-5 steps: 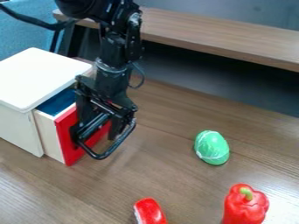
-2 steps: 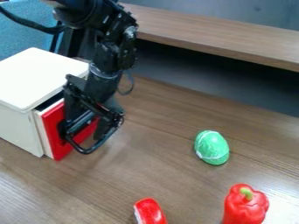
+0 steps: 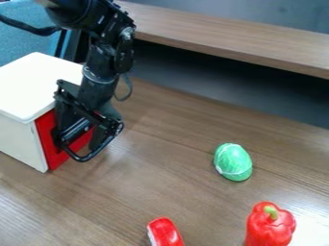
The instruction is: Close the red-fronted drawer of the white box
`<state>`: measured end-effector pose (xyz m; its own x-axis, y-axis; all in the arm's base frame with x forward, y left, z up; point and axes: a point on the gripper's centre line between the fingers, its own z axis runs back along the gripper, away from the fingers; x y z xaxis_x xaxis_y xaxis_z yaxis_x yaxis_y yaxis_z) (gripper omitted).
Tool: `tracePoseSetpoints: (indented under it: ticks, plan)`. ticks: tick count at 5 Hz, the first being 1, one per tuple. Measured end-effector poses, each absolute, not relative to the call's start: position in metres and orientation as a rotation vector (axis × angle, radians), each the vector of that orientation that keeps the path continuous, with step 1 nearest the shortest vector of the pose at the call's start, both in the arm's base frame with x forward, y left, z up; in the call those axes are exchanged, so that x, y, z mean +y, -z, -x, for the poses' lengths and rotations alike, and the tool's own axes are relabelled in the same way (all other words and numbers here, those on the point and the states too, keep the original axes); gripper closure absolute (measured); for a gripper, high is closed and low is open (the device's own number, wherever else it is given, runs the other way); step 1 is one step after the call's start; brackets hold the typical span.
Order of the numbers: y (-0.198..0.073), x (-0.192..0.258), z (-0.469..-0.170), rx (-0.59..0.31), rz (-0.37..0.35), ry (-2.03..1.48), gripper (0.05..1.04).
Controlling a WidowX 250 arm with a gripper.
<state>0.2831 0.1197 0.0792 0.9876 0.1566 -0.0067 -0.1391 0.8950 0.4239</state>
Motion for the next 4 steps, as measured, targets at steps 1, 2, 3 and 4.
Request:
tracePoseSetpoints:
  ticks: [1,2,3,4]
  plan:
    - [-0.076,0.112,-0.285,0.018,-0.386,-0.118,0.084]
    - [-0.079,0.08,-0.298,-0.079,-0.259,0.01,0.084]
    - [-0.097,0.044,-0.31,-0.201,-0.151,0.136,0.084]
    - [-0.112,0.017,-0.319,-0.256,-0.075,0.187,0.084]
